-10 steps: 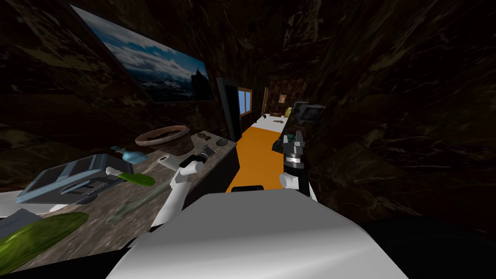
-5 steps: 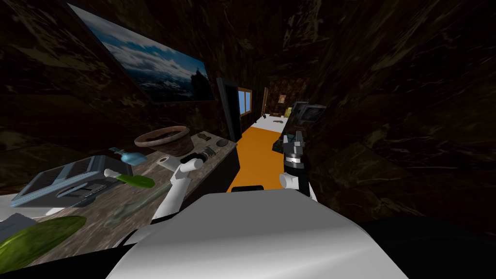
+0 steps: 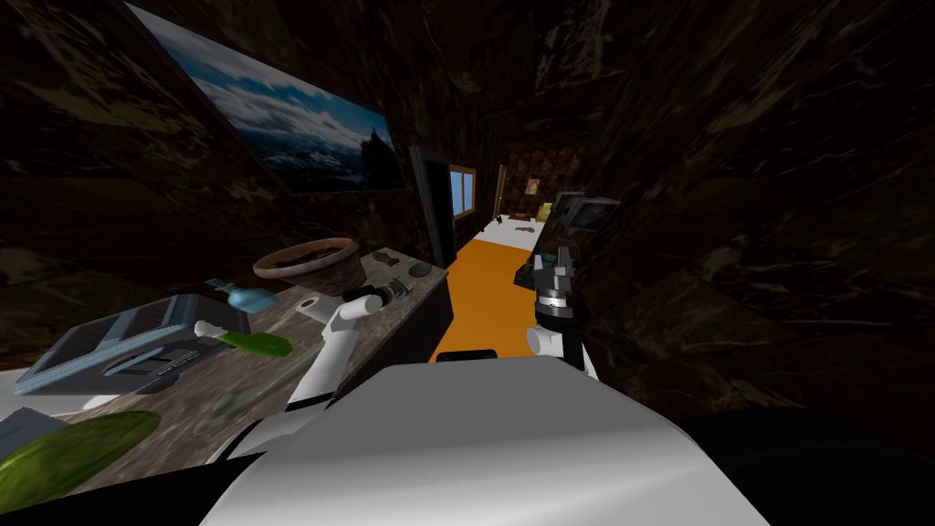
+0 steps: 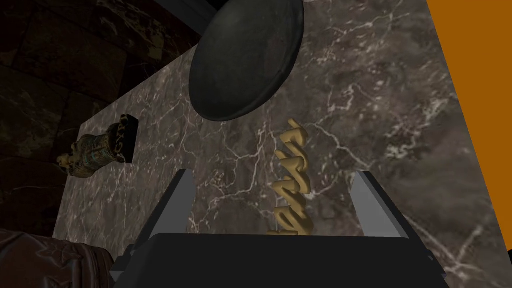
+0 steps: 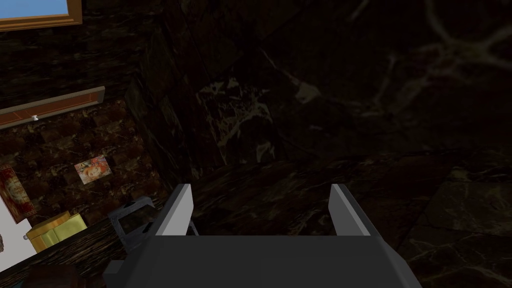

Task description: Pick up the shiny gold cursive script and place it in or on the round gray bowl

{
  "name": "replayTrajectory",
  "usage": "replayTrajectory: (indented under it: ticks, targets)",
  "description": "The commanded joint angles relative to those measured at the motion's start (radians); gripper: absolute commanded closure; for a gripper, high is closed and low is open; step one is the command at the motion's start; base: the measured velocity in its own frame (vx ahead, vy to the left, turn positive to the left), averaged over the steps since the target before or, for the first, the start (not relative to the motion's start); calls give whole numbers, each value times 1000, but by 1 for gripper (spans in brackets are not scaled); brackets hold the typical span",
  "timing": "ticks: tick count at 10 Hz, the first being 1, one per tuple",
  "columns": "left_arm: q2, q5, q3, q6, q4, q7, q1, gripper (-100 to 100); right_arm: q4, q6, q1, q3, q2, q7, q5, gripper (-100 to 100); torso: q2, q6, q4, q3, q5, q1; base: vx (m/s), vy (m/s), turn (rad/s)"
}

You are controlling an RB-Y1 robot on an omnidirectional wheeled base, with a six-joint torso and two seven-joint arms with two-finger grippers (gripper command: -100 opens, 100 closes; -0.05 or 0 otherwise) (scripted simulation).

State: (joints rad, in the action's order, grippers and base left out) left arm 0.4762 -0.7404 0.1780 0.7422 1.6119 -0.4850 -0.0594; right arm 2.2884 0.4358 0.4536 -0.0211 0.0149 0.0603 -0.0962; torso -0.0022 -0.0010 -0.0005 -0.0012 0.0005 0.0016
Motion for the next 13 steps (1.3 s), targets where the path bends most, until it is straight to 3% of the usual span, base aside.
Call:
replayTrajectory:
  ticks: [1, 13]
  targets:
    - [20, -29, -6, 50, -33, -24, -30, -100, 0, 0, 0, 0, 0, 0, 0, 0, 0, 0, 0, 0, 0, 0, 26, 23, 21]
    - [98, -138, -38, 349, -136, -125, -131, -100, 0, 0, 0, 0, 0, 0, 0, 0, 0, 0, 0, 0, 0, 0, 26, 19, 22]
